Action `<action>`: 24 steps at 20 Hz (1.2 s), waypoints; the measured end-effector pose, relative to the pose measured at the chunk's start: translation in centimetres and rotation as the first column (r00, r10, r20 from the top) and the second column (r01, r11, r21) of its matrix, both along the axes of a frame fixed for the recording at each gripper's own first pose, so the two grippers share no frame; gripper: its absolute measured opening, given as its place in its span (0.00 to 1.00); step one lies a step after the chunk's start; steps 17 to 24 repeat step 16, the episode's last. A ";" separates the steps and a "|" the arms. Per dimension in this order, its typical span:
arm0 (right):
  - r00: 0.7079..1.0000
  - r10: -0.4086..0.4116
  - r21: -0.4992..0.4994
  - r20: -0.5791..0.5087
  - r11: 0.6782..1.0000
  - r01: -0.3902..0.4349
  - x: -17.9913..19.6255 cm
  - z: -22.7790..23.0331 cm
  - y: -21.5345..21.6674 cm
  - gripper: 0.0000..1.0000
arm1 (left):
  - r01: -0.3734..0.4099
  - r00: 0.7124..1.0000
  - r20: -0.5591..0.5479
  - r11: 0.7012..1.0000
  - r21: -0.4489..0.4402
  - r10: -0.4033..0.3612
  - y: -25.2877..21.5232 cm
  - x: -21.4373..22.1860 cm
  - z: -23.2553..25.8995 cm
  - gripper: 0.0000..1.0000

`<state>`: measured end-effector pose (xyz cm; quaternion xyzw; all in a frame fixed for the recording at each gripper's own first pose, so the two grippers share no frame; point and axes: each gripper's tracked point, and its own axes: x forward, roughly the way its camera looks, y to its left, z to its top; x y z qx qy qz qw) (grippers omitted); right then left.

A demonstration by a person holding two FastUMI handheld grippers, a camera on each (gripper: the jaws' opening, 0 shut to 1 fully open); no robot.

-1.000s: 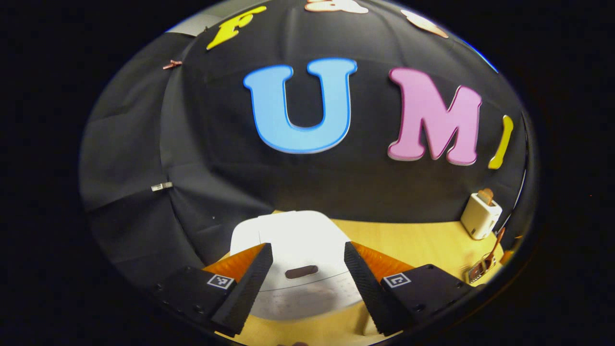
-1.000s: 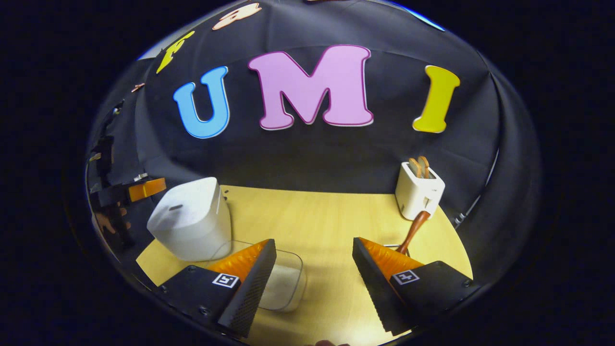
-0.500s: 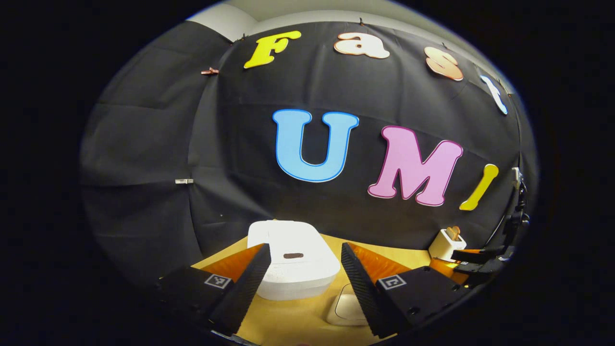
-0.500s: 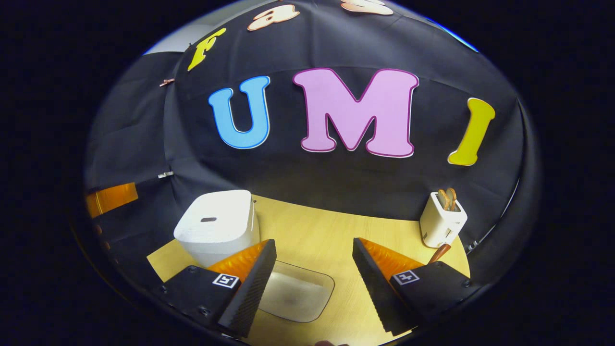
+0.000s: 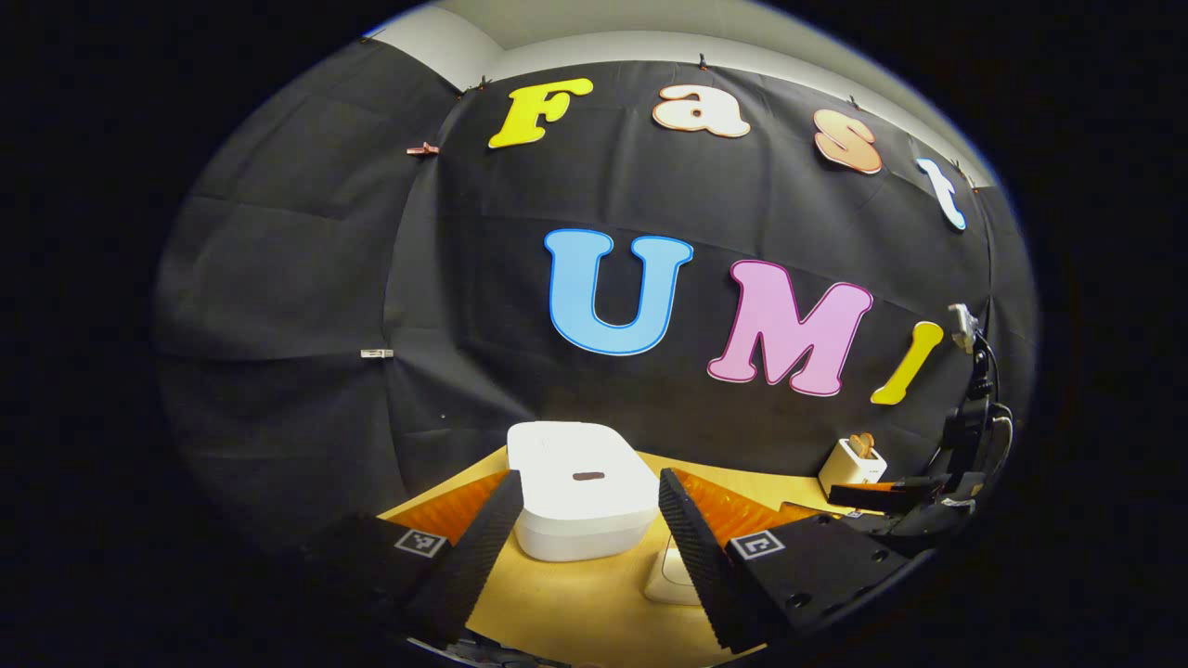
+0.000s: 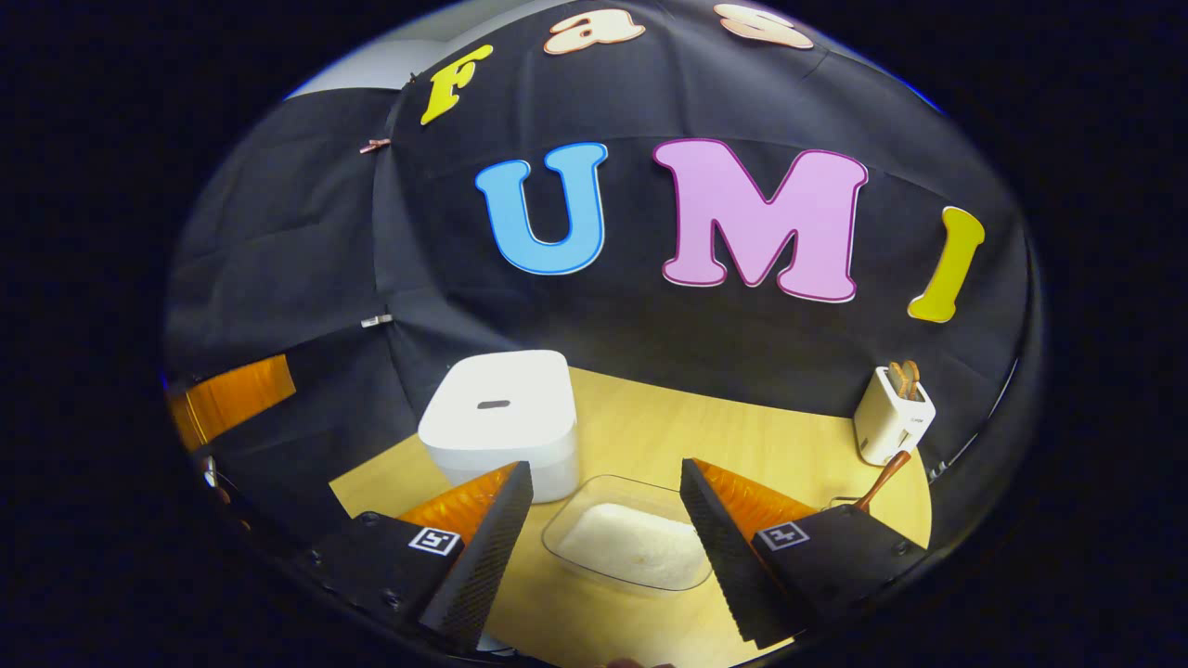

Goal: Close the left gripper, press the button to open the rice cooker; take a wooden spoon from the chopstick holder with the right hand, scoop a spoonful of rice and pour it into the rice cooker, then put the wooden spoon back into the chopstick holder.

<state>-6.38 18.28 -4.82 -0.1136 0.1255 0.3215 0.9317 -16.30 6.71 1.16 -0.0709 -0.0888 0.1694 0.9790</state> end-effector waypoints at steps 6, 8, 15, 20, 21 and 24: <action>0.999 -0.042 0.017 0.003 0.999 0.042 -1.6 0.4 0.1 0.99 | 0.011 1.000 -0.005 1.000 -0.017 -0.011 1.1 -1.0 -0.7 0.95; 0.997 -0.076 0.008 -0.003 0.997 0.076 -1.6 0.3 -0.8 1.00 | 0.028 1.000 -0.008 0.999 -0.021 -0.028 1.1 -0.7 -0.8 0.95; 0.986 -0.165 0.003 -0.010 0.986 0.165 -1.4 0.2 -2.8 0.99 | 0.088 0.996 -0.025 0.996 -0.019 -0.088 0.4 1.0 -0.9 0.95; 0.985 -0.174 0.006 -0.011 0.985 0.174 -1.5 0.1 -3.1 0.99 | 0.098 0.995 -0.025 0.995 -0.024 -0.098 0.3 1.4 -0.9 0.95; 0.985 -0.174 0.006 -0.011 0.985 0.174 -1.5 0.1 -3.1 0.99 | 0.098 0.995 -0.025 0.995 -0.024 -0.098 0.3 1.4 -0.9 0.95; 0.985 -0.174 0.006 -0.011 0.985 0.174 -1.5 0.1 -3.1 0.99 | 0.098 0.995 -0.025 0.995 -0.024 -0.098 0.3 1.4 -0.9 0.95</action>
